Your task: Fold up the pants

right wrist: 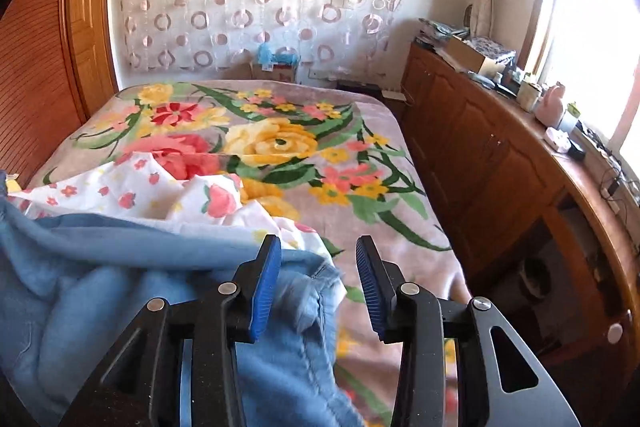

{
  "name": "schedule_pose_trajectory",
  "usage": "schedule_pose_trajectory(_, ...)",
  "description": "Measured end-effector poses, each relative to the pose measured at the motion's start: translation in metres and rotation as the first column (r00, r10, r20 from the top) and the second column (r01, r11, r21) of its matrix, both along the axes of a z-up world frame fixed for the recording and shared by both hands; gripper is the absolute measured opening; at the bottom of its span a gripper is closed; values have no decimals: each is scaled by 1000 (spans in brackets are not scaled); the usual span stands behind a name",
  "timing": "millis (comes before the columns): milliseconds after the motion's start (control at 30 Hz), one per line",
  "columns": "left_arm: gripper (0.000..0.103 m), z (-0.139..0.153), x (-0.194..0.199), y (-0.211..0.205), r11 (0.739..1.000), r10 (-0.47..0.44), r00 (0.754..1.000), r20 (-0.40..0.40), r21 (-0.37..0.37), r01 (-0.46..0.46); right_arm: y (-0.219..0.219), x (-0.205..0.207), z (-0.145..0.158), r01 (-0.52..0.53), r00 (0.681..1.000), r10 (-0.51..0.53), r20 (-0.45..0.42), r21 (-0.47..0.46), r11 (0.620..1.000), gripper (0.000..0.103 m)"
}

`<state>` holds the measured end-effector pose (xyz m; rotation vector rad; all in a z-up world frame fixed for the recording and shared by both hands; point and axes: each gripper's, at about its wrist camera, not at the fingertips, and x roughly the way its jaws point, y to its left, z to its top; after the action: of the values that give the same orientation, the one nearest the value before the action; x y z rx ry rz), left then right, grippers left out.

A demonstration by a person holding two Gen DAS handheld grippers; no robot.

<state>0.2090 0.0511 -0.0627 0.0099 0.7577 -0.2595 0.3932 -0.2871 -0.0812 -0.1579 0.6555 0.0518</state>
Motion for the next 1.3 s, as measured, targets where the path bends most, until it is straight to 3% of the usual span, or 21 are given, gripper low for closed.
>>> schedule_pose_trajectory(167,84,5,-12,4,1000,9,1000,15,-13,-9,-3,-44,-1,-38,999,38,9,21,999,41)
schedule_pose_trajectory(333,84,12,-25,8,999,17,999,40,-29,-16,-6,-97,-3,-80,997,78,28,60,995,59)
schedule_pose_trajectory(633,84,16,-54,7,999,19,997,69,-27,-17,-11,-155,-16,-126,992,124,27,106,986,60)
schedule_pose_trajectory(1033,84,10,-82,24,997,71,995,65,-37,-68,-41,-183,-38,-93,995,98,-20,158,983,60)
schedule_pose_trajectory(1267,84,0,-77,32,996,88,995,44,-24,-87,-47,-156,-50,-75,994,91,-57,240,968,59)
schedule_pose_trajectory(1300,84,-1,-76,33,996,90,995,41,-23,-89,-47,-149,-50,-74,994,92,-59,248,966,55)
